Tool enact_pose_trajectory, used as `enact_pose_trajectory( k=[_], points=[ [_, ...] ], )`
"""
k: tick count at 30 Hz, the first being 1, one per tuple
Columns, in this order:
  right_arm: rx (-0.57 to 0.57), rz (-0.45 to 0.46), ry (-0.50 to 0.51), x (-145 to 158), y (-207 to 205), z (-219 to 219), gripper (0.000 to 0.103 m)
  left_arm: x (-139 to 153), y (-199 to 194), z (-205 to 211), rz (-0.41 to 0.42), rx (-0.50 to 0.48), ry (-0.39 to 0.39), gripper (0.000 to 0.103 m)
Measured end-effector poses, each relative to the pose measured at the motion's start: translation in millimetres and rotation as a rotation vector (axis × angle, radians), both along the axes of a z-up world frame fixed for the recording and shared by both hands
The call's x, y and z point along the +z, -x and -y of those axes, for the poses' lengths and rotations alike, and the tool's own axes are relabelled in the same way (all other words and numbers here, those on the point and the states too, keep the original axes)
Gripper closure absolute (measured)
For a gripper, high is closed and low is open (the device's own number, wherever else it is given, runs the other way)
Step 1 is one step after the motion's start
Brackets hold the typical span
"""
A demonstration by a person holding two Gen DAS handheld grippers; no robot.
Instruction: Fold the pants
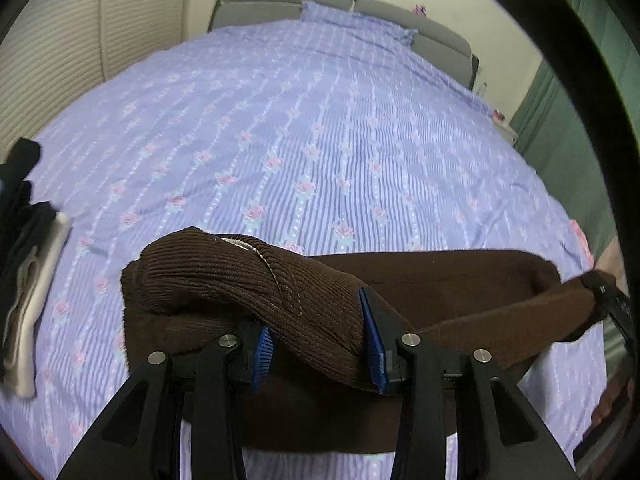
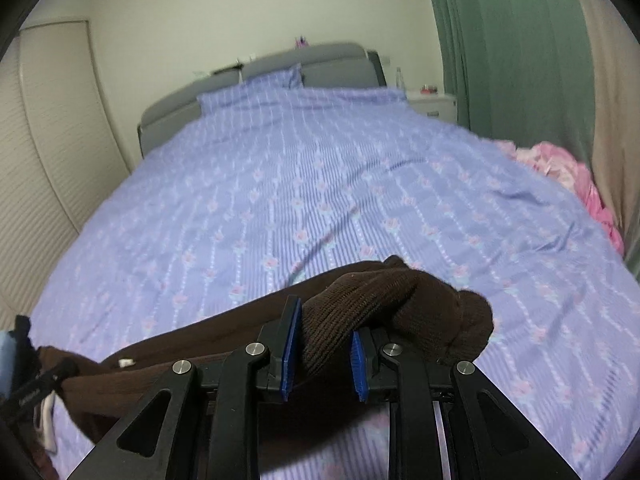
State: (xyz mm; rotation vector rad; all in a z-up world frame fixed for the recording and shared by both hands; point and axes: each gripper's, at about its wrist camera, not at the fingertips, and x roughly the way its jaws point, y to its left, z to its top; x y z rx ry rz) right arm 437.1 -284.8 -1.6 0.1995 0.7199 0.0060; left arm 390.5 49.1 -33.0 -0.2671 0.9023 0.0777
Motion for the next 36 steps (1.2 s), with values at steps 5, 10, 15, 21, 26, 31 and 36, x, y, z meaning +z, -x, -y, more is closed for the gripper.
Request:
enact_pose_trajectory(
  k=[5,10,15,21,26,31,36],
  points=[
    [0.003,-0.014,0.045,-19.3,-22.6,-8.5,0.080,-9.7,-4.9,-4.1,-0.004,-0.018,0.002,0.042],
    [-0.032,-0.015,0.068,-28.6,-26.1,-13.9,0.080,8.9,26.5,13.1,0.107,-0.020,-0.145,0.000],
    [-0.059,-0.020,0.023,-22.8,-27.4,-9.7,0.073,40.2,41.5,15.6,0.165,-0.066,-0.205,0.000],
    [-0.019,0.086,0.093,16.2,-11.8,-11.6,0.022,52.6,34.7,37.7,0.236,-0.224,-0.377,0.000],
    [0.039,0.116,0.274,44.8,-6.2,1.5,0.019,41.7,27.2,91.1,0.274,-0.467,-0.538,0.000],
    [0.017,0.117,0.334,29.7,-0.5,48.0,0.019,25.6,10.4,130.1,0.270,-0.619,-0.554,0.000],
    [0.034,0.031,0.235,-14.8,-1.3,81.4,0.019,0.1,-14.5,157.3,0.269,-0.670,-0.673,0.000]
  ],
)
